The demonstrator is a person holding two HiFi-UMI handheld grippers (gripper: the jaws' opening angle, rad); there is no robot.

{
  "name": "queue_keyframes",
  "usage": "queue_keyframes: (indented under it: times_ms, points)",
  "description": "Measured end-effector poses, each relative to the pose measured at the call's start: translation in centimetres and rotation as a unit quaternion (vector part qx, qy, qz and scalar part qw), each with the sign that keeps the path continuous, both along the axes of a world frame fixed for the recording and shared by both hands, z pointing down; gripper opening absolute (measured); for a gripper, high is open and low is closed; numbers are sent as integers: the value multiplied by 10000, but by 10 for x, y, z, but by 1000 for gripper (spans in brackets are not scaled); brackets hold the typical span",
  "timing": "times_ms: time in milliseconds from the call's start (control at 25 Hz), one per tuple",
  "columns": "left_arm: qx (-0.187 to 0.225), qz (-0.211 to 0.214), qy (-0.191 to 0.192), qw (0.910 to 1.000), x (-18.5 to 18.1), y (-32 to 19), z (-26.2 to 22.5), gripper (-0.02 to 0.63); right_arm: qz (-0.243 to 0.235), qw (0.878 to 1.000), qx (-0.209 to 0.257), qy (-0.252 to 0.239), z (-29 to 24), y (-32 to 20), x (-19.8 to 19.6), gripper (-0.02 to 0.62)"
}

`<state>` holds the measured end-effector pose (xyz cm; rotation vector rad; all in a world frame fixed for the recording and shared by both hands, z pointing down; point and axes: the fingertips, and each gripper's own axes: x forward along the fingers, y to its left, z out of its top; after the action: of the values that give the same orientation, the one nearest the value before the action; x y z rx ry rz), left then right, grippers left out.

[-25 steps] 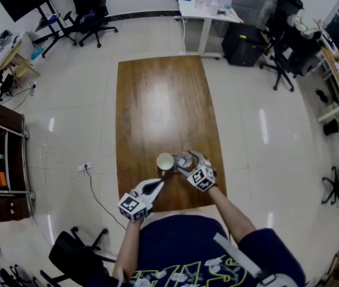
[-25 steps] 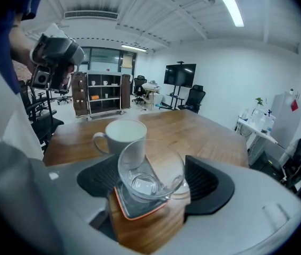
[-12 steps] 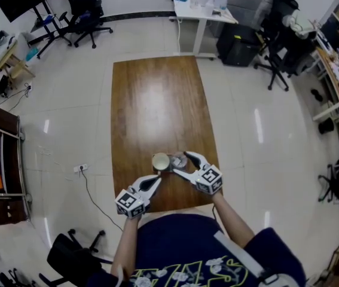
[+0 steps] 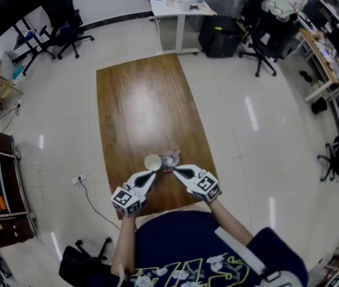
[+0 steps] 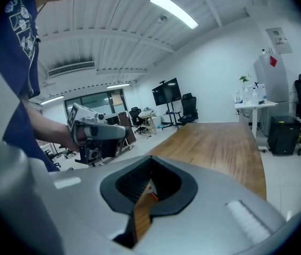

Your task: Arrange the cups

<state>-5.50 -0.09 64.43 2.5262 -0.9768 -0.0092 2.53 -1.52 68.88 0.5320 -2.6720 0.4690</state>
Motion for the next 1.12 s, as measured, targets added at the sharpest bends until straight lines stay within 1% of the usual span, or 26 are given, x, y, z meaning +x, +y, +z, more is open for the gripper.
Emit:
queue_keyframes:
  times_ms: [120, 240, 400, 560, 760, 880, 960, 1120]
  points:
    - [-96, 100, -104, 9998, 4, 0, 3, 2, -77, 9999, -90, 38, 3, 7, -2, 2]
    - [-194, 137, -160, 9996, 8, 1, 1, 2, -114, 9999, -82, -41, -3, 8, -6, 2]
    - [-133, 198, -108, 9997, 11, 1, -4, 2, -113, 9999, -48, -90, -6, 7, -7, 2]
    - [-201, 73, 8, 9998, 9, 2, 3, 2, -103, 9999, -71, -41, -4, 9, -6, 2]
    - [-224, 140, -106, 9996, 9, 8, 14, 2, -92, 9999, -109, 32, -2, 11, -3, 2]
    - [-315, 66, -28, 9995, 13, 10, 7, 2, -85, 9999, -126, 68, -1, 12, -2, 2]
    - [-389, 13, 4, 9992, 13, 12, 15, 2, -80, 9998, -136, 91, -1, 12, -1, 2]
    - [-374, -28, 38, 9993, 15, 12, 14, 2, -70, 9998, -153, 133, 0, 13, 0, 2]
